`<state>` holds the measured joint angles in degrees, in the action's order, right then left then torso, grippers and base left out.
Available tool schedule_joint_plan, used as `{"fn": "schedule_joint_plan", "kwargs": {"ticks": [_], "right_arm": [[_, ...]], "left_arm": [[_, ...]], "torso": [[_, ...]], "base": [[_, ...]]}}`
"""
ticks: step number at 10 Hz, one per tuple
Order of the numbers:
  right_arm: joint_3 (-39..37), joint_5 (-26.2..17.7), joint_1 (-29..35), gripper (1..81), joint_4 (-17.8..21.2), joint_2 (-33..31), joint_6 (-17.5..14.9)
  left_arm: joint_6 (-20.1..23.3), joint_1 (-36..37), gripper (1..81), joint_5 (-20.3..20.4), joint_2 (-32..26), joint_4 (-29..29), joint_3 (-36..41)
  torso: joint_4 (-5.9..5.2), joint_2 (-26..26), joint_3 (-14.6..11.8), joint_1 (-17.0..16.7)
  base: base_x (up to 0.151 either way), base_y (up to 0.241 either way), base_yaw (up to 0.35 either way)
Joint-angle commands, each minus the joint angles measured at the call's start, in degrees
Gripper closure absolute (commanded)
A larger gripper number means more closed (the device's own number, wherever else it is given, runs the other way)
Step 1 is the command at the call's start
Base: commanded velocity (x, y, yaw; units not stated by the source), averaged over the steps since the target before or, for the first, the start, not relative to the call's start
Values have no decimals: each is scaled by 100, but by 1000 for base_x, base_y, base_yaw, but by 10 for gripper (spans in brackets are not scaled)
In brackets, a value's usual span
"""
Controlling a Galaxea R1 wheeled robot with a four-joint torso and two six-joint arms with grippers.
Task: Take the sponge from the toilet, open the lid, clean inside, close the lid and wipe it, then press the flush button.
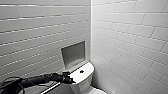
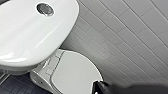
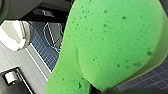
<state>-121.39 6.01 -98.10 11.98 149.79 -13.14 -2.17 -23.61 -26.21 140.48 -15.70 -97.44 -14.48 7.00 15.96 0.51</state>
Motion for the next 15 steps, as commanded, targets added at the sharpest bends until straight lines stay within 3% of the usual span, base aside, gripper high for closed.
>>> {"fn": "schedule_joint_plan", "kwargs": {"ticks": [1, 6, 15], "right_arm": [[275, -443, -83, 811, -38, -157, -66], [644, -469, -171, 811, -249, -236, -75], [776, -443, -145, 811, -355, -236, -75]], "left_arm": [[-143, 1257, 811, -244, 41, -276, -240], [-152, 1863, 811, -534, 647, -398, -1180], [-152, 2550, 811, -543, 1615, -636, -2561]], "torso": [[0, 0, 0, 0], [0, -2, 523, 0], [0, -17, 1385, 11]], "base": [[0, 0, 0], [0, 0, 0], [0, 0, 0]]}}
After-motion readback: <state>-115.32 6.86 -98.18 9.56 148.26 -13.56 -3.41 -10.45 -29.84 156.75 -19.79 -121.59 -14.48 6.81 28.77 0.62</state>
